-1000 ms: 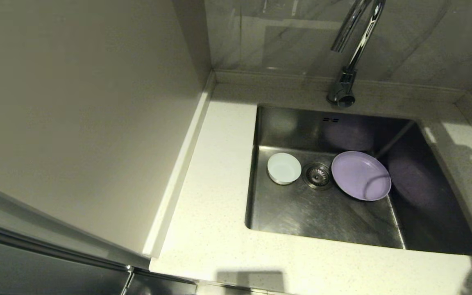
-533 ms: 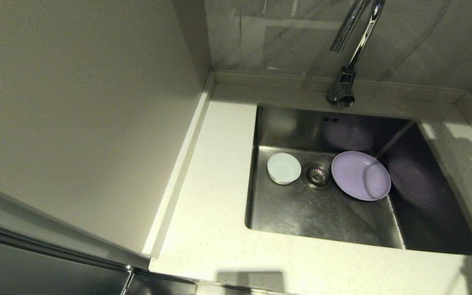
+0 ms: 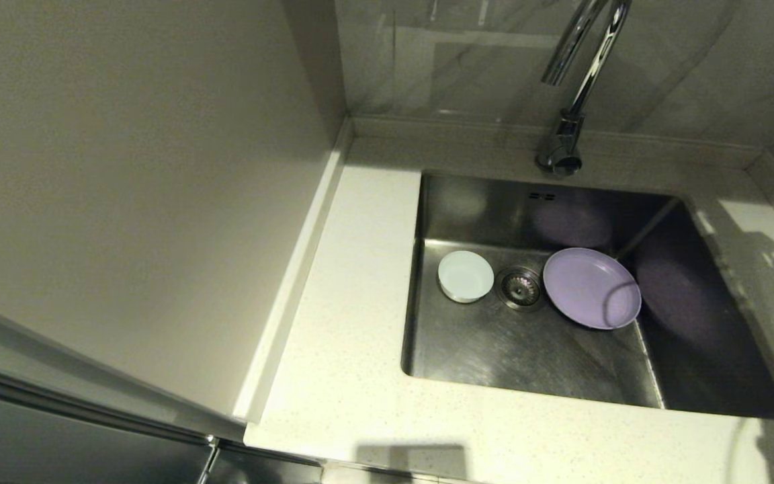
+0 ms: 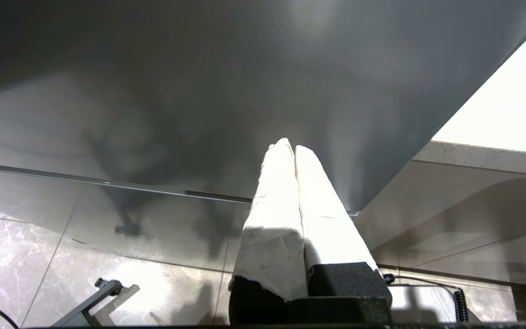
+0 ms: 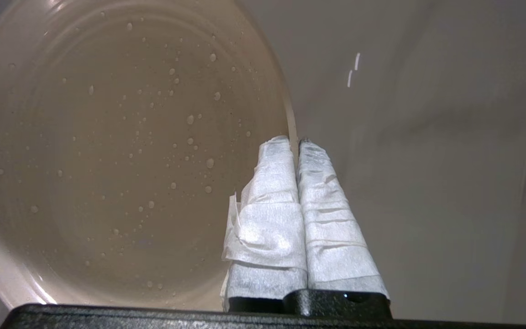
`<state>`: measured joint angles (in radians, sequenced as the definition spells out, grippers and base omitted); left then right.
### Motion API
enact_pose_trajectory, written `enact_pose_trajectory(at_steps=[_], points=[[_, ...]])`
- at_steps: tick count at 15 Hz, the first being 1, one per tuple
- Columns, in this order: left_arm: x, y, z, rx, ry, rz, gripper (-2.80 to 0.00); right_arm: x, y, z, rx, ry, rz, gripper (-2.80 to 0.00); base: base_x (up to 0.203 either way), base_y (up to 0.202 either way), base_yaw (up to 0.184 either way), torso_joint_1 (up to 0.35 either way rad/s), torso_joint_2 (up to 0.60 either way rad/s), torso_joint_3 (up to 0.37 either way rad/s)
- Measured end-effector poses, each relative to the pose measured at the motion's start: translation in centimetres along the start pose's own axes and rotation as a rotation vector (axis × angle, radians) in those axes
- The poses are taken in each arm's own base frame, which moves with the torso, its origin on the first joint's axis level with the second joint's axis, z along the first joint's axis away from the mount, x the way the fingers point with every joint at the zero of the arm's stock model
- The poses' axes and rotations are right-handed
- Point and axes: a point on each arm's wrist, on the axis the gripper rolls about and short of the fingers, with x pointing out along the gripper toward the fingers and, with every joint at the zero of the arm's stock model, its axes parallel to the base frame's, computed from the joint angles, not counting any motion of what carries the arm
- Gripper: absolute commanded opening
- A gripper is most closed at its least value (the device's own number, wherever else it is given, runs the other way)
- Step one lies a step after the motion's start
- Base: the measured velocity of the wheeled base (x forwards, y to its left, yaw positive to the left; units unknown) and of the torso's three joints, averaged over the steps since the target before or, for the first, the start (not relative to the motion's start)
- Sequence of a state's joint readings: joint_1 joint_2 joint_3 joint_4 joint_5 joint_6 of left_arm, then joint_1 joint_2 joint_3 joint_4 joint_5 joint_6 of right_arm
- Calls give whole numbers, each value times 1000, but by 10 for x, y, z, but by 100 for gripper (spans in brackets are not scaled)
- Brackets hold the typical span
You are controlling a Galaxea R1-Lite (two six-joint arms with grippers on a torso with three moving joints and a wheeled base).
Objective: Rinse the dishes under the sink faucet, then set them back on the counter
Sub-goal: Put a plate back to the table from the sink
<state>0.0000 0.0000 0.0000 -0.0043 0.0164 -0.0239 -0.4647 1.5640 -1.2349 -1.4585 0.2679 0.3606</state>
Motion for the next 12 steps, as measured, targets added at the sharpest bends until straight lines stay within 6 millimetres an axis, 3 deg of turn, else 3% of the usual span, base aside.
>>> enact_pose_trajectory(at_steps=[4,9,12], points=[[0,0,0,0,0,0,-280,-21,-7,-36,12,378,-18,-280,0,0,0,0,0,0],[0,0,0,0,0,0,-280,-6,-25,-52,-13,906,-229,-280,0,0,0,0,0,0],[0,0,0,0,0,0,-280,-23,-41,-81,14,1247,-398,-280,0,0,0,0,0,0]])
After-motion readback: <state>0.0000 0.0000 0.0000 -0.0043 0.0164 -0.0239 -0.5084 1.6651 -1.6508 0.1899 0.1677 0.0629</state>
